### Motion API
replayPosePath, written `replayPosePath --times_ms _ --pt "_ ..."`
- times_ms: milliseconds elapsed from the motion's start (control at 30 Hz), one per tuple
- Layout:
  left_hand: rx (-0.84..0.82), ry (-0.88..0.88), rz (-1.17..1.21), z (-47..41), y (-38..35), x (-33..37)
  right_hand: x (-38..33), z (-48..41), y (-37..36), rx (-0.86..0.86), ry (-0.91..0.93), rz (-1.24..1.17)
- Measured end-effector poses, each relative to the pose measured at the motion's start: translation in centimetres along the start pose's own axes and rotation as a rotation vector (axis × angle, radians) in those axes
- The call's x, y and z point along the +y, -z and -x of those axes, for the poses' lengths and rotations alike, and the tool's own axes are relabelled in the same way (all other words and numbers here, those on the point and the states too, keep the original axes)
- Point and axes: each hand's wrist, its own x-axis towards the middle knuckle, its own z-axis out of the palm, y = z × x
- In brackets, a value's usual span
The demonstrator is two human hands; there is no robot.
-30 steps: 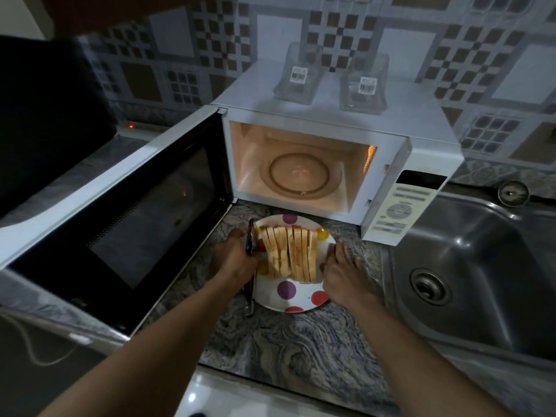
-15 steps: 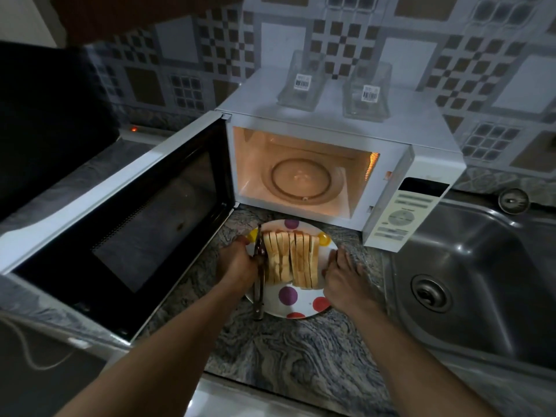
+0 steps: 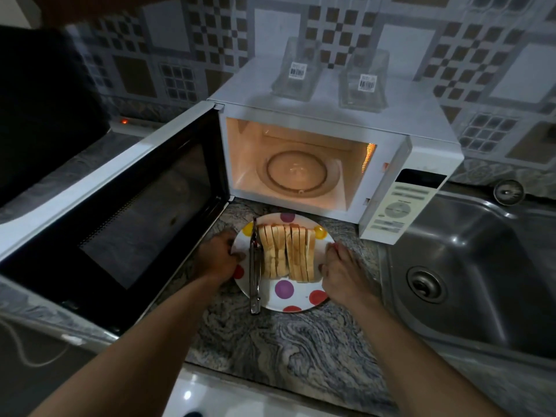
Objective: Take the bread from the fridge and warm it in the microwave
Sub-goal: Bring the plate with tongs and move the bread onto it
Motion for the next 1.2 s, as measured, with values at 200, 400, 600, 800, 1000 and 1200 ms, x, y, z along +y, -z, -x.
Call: replayPosePath --times_ms 200,400,600,800,1000,1200 --pt "-0.121 0.066 0.187 -1.7 -0.7 -1.9 0.0 -0.7 1.4 0.002 -0.152 -0.120" --pt "-0.183 0.106 0.359 -3.0 -1.4 -2.9 0.4 -1.2 2.1 -0.037 -0.187 -0.286" --pt "-0.202 0.166 0.435 -2.4 -0.5 -1.5 0.7 -0.8 2.7 -0.030 -0.196 -0.524" --pt "-0.248 0.162 0.525 -1.2 0.4 -0.3 1.4 -0.3 2.4 -0.030 -0.230 -0.704" --pt "-0.326 0.208 0.618 -0.8 0.4 0.8 2.1 0.1 1.8 -0.032 -0.200 -0.864" --pt "-0.363 0.231 0.700 -0.7 0.9 1.0 2.7 0.6 1.7 -0.072 -0.198 -1.007"
